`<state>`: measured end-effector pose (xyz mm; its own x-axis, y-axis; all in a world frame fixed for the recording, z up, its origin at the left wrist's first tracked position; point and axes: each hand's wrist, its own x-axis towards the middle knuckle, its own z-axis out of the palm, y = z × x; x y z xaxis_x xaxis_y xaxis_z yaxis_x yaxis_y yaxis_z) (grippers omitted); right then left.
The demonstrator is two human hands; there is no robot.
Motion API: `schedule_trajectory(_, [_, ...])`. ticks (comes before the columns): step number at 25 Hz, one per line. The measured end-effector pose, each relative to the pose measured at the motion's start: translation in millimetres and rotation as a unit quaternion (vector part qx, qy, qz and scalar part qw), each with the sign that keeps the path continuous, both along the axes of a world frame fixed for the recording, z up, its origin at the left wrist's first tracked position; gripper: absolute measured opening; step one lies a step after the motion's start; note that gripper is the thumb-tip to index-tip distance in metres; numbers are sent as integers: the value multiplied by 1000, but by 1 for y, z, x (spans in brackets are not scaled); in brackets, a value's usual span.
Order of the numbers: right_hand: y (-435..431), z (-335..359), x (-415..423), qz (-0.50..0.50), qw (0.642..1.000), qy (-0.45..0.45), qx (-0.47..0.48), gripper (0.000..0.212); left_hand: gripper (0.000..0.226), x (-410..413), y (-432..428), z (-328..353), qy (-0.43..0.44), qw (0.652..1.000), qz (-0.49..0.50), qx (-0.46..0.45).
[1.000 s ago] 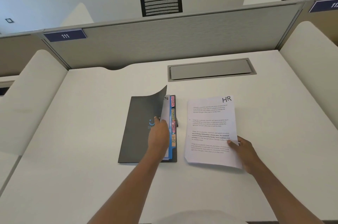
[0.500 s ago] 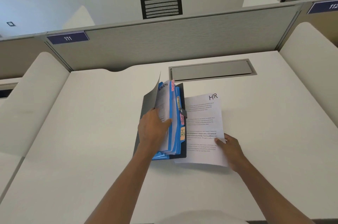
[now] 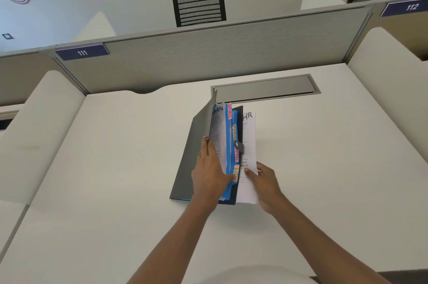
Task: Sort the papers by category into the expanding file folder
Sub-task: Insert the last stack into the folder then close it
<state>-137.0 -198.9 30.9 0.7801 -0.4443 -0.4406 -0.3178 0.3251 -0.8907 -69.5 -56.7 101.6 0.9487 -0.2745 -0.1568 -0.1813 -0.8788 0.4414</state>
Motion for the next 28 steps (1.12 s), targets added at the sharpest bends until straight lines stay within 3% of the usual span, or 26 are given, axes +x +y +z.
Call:
schedule_trajectory(8, [9, 1, -3, 6, 1000, -13, 10, 25, 123, -5, -3, -1, 16, 1000, -26, 3])
schedule_trajectory(15, [11, 3, -4, 21, 1000, -16, -7, 21, 95, -5, -6, -1, 13, 1000, -6, -27])
schedule_trajectory(21, [8, 8, -2, 16, 1000, -7, -12, 21, 87, 2, 0, 4, 86, 995, -30, -41])
schedule_trajectory(25, [4, 8, -2, 2, 1000, -4, 2, 22, 40, 11, 1, 9, 107, 994, 12, -14])
schedule_trajectory(28, [2, 8, 1, -5, 1000, -14, 20, 22, 53, 11, 4, 8, 70, 997, 4, -43])
